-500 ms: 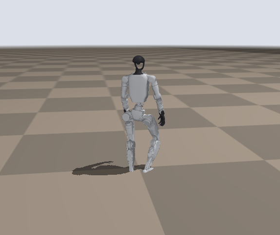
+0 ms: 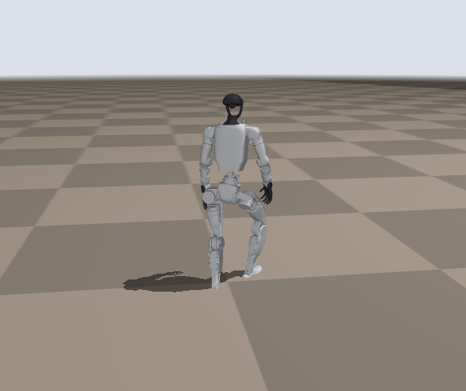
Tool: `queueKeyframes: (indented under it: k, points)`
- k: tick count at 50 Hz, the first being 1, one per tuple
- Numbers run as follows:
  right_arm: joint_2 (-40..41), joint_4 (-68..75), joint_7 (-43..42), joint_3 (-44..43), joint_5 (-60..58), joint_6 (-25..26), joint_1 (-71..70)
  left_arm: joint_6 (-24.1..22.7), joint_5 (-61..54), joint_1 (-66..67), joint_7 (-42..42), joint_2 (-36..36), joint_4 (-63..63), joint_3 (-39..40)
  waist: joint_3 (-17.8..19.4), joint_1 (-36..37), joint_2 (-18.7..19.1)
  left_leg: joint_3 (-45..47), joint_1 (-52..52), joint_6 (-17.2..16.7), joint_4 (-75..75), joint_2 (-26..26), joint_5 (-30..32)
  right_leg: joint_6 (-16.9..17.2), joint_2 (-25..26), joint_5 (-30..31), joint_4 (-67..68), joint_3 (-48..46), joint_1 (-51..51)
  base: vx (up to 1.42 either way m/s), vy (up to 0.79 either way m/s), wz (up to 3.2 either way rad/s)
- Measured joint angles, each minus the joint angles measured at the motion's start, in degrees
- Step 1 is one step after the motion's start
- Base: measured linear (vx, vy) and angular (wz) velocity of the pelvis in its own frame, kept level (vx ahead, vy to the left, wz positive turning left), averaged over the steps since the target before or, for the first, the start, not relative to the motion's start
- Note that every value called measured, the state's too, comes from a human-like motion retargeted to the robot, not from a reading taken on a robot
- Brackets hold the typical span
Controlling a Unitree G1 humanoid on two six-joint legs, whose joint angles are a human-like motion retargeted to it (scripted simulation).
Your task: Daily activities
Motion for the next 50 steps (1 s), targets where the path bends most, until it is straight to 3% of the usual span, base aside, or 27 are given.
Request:
queueKeyframes:
  k: [2,5,10,20,26,29,33,36,40,45,50]
  points:
    - [0.1,-0.2,0.1,-0.6,-0.1,0.2,-0.1,-0.2,0.6,0.4,-0.3,0.5,0.6,0.6,-1.5,0.1,1.7,-0.1,-0.4,-0.1,-1.5,2.0,-0.3,0.4,2.8,1.2,-6.9,-1.7,-0.5,0.16,-0.04,-0.13]
    - [0.3,0.2,0.0,-1.2,-0.2,0.4,0.7,-0.2,1.0,1.1,-0.3,0.3,0.9,0.7,-1.3,0.0,1.4,0.8,-1.0,-0.5,2.0,2.0,-1.8,1.6,2.8,0.9,-8.9,-1.2,-2.3,0.13,-0.04,-0.04]
    - [0.4,2.4,0.0,-2.9,0.1,0.9,0.9,-0.2,1.5,-0.2,-0.2,0.3,1.5,1.2,-4.0,-0.2,3.2,0.0,-1.5,-0.6,0.4,4.0,-1.8,1.9,5.7,4.4,-19.7,-2.5,-2.5,0.18,-0.04,0.02]
    - [0.2,8.1,-1.0,-5.5,2.4,2.1,2.7,0.1,-1.0,-3.0,1.4,0.0,1.2,2.7,-3.4,-1.4,3.4,0.5,1.5,-2.8,10.2,5.9,-3.7,0.8,5.0,6.5,-9.5,0.1,-2.2,0.29,-0.07,0.15]
    - [-0.1,10.2,-2.0,-5.7,4.2,2.2,3.0,0.2,-5.2,-4.3,3.0,0.7,0.0,4.5,-2.0,-1.2,8.1,-1.2,-0.1,-8.2,27.8,14.4,-2.2,-3.6,11.8,4.5,-6.2,-3.2,2.8,0.41,-0.13,-0.19]
    - [-0.5,10.4,-2.5,-5.4,5.0,2.2,3.1,0.1,-7.3,-4.6,3.9,1.1,-1.1,5.1,-2.0,-0.7,11.2,-1.8,-2.9,-12.0,37.9,20.3,3.9,-6.2,16.6,3.5,-7.2,-5.0,5.4,0.40,-0.14,-0.27]
    - [-1.3,10.1,-3.1,-5.4,6.1,2.3,2.9,0.0,-8.8,-5.0,5.0,1.8,-3.5,5.9,-2.3,0.5,14.2,-1.5,-8.9,-13.8,52.4,28.5,13.0,-9.2,22.1,2.5,-9.3,-6.2,8.3,0.36,-0.12,-0.28]
    - [-2.0,9.8,-3.8,-5.8,6.7,2.4,2.6,-0.2,-9.1,-5.5,5.7,2.1,-5.3,6.3,-2.5,1.8,15.3,-1.7,-14.7,-12.5,61.4,33.0,15.4,-10.7,25.0,1.3,-10.9,-6.1,10.6,0.35,-0.11,-0.30]
    - [-2.7,9.7,-4.8,-6.6,7.1,2.6,1.9,-0.3,-9.3,-6.0,6.5,2.3,-6.7,7.1,-2.6,3.9,15.2,-1.9,-22.7,-8.5,68.4,35.5,11.0,-11.2,27.0,-0.8,-13.1,-4.9,14.5,0.34,-0.10,-0.26]
    - [-2.7,9.8,-5.7,-7.5,7.5,2.8,0.9,-0.3,-9.7,-6.0,7.6,1.9,-6.3,8.5,-2.1,6.4,14.0,-0.7,-31.8,-5.1,65.8,33.4,2.3,-10.7,27.3,-3.8,-15.4,-2.2,20.7,0.34,-0.06,-0.28]
    - [-1.8,9.3,-5.9,-7.9,7.7,2.5,0.0,-0.1,-9.6,-5.0,8.0,1.1,-4.1,9.9,-1.3,7.7,12.8,1.8,-37.6,-5.3,52.5,28.3,-1.2,-9.9,26.1,-6.9,-16.8,1.1,26.3,0.36,-0.02,-0.31]
